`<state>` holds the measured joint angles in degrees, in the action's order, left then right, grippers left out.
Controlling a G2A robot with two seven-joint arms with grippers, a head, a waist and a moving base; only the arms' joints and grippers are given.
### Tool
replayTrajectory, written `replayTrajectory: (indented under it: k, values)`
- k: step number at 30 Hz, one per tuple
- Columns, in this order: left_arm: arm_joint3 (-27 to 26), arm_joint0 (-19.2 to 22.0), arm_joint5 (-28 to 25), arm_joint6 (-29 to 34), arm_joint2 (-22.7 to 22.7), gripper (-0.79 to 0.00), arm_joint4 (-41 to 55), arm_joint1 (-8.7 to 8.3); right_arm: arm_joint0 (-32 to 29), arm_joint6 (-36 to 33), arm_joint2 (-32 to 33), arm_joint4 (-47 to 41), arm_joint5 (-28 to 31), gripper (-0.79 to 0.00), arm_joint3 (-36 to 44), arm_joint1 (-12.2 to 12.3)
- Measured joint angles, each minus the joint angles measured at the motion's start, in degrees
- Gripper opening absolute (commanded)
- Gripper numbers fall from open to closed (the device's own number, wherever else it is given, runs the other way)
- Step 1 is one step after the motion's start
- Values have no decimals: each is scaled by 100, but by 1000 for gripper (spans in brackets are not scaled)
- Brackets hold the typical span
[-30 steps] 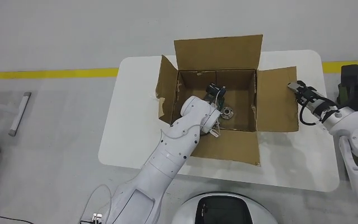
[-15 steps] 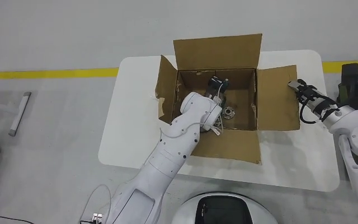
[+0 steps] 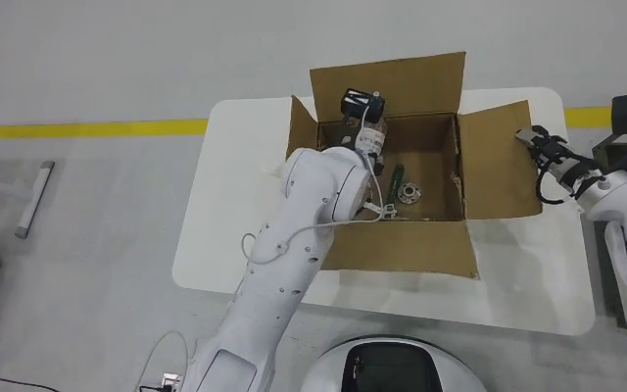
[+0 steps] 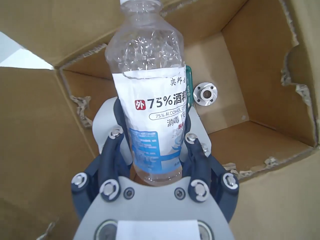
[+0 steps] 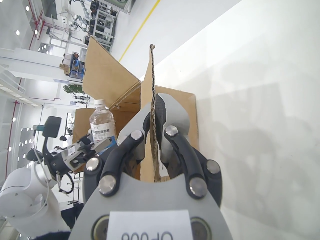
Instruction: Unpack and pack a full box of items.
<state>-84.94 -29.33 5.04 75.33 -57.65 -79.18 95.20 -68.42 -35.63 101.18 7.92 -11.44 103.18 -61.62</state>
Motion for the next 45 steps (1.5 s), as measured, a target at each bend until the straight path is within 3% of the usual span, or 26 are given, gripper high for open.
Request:
replayTrajectory:
  k: [5, 11, 17, 26, 30, 45]
  values:
    - [-351, 57, 69, -23, -274, -785, -261, -37, -52, 391, 1, 497, 141, 0, 205, 21]
    - [-849, -29, 325, -253, -622, -785, -754, -88, -202, 1313, 122, 776, 205, 0, 599, -1]
    - [-1131, -127, 614, -218, -1076, -785, -1520, -160, -389, 2070, -136, 1424, 408, 0, 1040, -30]
    - [-1541, -530, 567, 130, -1574, -785, -3217, -274, -332, 2333, -596, 1608, 436, 0, 1129, -85]
    - [-1621, -726, 267, 393, -1731, -785, -3695, -305, -275, 2404, -824, 1631, 509, 0, 1193, -113]
    - [-1634, -815, 178, 507, -1782, -785, -3739, -308, -27, 2413, -2018, 2186, 699, 0, 975, -231]
